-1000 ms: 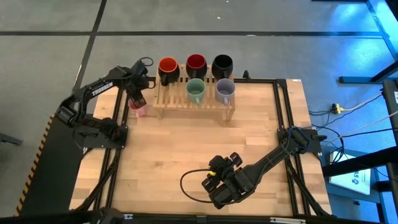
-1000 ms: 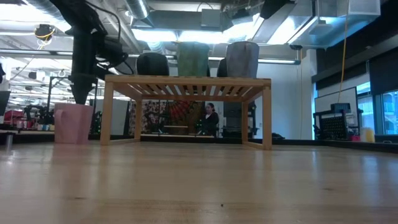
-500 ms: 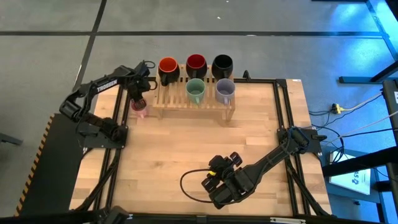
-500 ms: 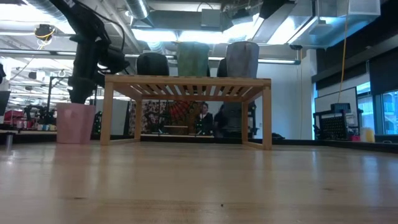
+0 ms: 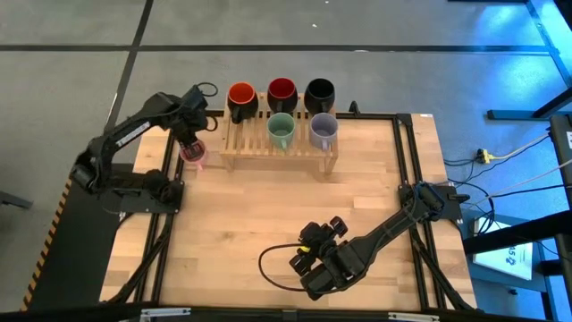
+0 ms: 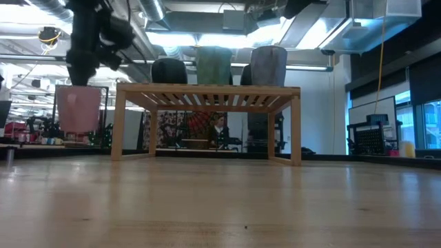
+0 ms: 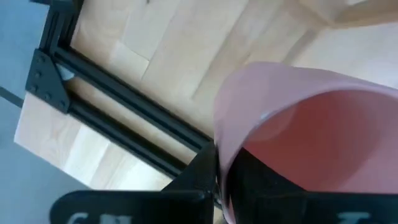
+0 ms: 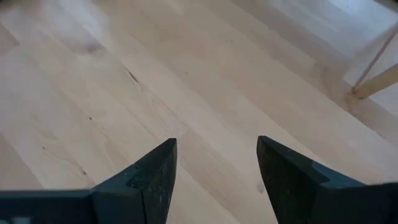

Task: Place coffee mugs
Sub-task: Put the pink mug on the shelf, then return to Home Position

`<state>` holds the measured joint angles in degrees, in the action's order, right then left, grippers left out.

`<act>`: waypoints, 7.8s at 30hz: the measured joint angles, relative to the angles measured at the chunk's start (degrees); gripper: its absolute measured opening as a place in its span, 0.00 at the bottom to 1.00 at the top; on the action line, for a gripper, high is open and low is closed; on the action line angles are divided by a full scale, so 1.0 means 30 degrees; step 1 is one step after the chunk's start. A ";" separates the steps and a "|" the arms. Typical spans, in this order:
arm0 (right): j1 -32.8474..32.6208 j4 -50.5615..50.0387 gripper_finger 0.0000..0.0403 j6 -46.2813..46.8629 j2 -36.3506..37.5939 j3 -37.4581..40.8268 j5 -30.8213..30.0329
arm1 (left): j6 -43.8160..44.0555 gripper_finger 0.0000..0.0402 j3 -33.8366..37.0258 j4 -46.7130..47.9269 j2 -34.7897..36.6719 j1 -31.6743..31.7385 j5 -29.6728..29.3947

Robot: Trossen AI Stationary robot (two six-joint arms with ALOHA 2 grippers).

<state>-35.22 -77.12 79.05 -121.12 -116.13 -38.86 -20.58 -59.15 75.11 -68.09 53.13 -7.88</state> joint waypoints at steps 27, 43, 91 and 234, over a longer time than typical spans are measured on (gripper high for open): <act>0.3249 2.2290 0.52 -2.3505 -0.0396 -0.0021 -0.3970 | 0.8847 0.04 -0.5313 0.4087 0.4340 -0.5701 0.7315; 0.7753 2.3698 0.52 -2.8098 -0.1581 -0.0001 -0.1681 | 1.2741 0.04 -0.5298 0.0847 0.3928 -0.6013 0.5085; 0.9310 2.3840 0.05 -2.9722 -0.2557 -0.0478 -0.0261 | 1.4290 0.23 -0.5313 0.0324 0.4420 -0.6035 0.4404; 0.7763 3.8959 0.05 -2.0435 2.1353 3.0762 0.6660 | 1.1969 0.02 1.3791 -2.6210 1.4593 -0.9341 1.2207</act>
<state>-11.93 39.76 17.75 -57.06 -23.85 -18.88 15.32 -17.78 -3.52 -24.31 25.11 28.74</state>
